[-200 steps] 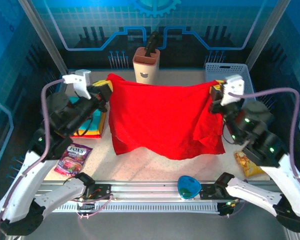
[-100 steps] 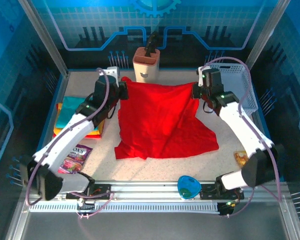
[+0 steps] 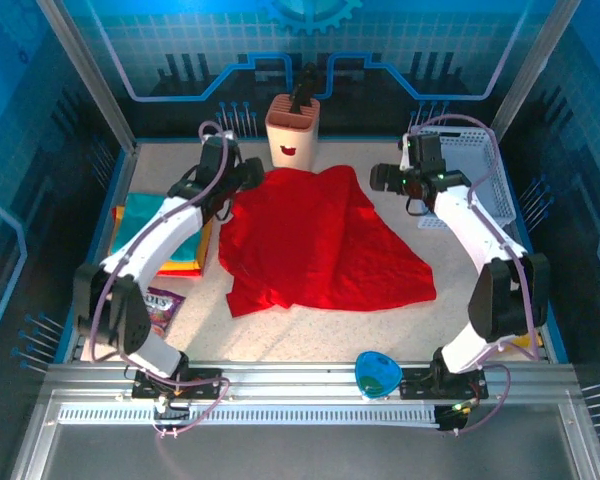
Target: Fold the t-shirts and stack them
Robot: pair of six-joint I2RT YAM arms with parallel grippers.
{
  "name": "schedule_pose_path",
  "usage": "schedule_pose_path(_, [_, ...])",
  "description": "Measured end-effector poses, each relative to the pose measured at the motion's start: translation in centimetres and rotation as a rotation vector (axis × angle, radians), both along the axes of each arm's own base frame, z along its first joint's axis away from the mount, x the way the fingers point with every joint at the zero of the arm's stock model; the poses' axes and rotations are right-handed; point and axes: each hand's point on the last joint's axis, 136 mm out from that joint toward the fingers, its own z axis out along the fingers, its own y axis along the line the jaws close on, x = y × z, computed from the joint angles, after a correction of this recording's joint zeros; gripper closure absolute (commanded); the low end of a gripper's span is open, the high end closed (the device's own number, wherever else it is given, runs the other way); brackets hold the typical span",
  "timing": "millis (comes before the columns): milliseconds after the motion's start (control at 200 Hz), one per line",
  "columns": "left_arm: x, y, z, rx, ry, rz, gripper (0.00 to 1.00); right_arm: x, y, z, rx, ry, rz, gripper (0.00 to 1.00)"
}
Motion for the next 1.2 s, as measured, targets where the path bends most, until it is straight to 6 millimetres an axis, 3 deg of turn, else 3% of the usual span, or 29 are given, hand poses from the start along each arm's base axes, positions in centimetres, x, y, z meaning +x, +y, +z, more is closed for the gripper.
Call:
schedule_pose_path(215, [-8.1, 1.5, -2.5, -0.056, 0.123, 0.001, 0.30, -2.3, -0.1, -5.4, 0.035, 0.140, 0.005, 0.58])
schedule_pose_path(430, [-14.2, 2.4, -7.2, -0.082, 0.295, 0.014, 0.31, -2.0, -0.3, -12.4, 0.045, 0.302, -0.020, 0.57])
schedule_pose_path(530, [-16.1, 2.7, -8.6, -0.094, 0.352, 0.019, 0.32, -2.3, -0.2, -14.8, 0.046, 0.361, -0.017, 0.62])
schedule_pose_path(660, [-17.3, 2.8, -9.4, -0.105, 0.385, 0.021, 0.32, -2.4, -0.1, -16.2, 0.050, 0.394, -0.019, 0.66])
schedule_pose_path(911, [-17.8, 2.7, -9.9, -0.118, 0.402, 0.022, 0.32, -2.0, -0.1, -16.2, 0.042, 0.378, -0.018, 0.79])
schedule_pose_path(1046, [-17.8, 2.5, -10.0, -0.123, 0.405, 0.016, 0.33, -1.9, -0.4, -16.2, 0.023, 0.370, -0.017, 1.00])
schedule_pose_path(1201, [-17.8, 2.4, -10.0, -0.128, 0.407, 0.011, 0.32, -1.5, -0.5, -15.4, -0.004, 0.361, -0.018, 1.00])
